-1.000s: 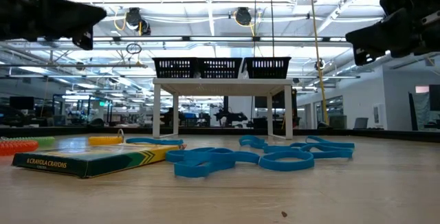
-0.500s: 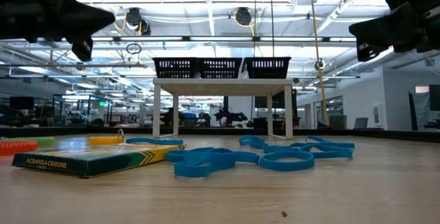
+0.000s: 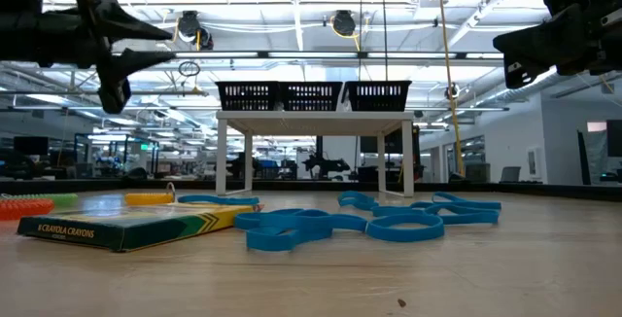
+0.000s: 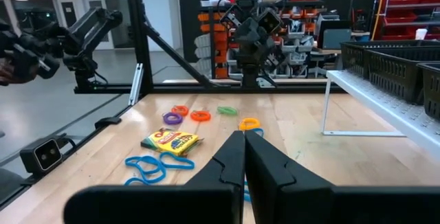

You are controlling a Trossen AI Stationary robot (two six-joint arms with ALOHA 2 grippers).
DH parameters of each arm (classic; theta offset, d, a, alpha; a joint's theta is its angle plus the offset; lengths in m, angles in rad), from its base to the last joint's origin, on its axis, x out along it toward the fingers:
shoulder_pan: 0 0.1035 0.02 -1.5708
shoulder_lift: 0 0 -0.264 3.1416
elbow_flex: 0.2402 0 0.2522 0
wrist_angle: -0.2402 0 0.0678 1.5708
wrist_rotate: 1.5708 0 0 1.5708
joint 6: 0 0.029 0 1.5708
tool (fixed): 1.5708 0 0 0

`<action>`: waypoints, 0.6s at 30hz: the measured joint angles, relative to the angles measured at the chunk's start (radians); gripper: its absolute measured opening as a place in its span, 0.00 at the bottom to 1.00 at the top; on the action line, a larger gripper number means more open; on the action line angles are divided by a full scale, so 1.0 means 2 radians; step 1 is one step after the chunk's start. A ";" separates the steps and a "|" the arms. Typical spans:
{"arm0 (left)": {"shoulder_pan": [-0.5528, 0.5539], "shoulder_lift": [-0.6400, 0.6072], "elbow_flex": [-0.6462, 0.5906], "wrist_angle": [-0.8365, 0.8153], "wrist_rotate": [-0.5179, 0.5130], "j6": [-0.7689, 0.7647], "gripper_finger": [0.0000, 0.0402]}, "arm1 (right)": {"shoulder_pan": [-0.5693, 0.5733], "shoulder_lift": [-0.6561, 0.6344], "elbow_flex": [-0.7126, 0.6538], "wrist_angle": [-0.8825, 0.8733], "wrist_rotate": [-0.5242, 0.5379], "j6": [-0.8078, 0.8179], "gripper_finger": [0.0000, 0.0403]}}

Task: Pick & Place Office Desk Supplies
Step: Put the crayon box into the right black bin

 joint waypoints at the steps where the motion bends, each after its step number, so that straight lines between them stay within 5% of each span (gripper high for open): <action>1: -0.001 0.009 0.000 0.000 0.000 -0.006 0.38 | 0.000 0.000 0.000 0.000 0.001 0.000 0.00; 8: -0.014 0.083 0.015 0.008 0.002 -0.014 0.57 | 0.000 0.000 0.000 0.000 0.024 0.000 0.00; 18: -0.051 0.224 0.116 0.010 0.054 0.072 0.60 | 0.000 0.000 0.000 0.000 0.023 0.000 0.00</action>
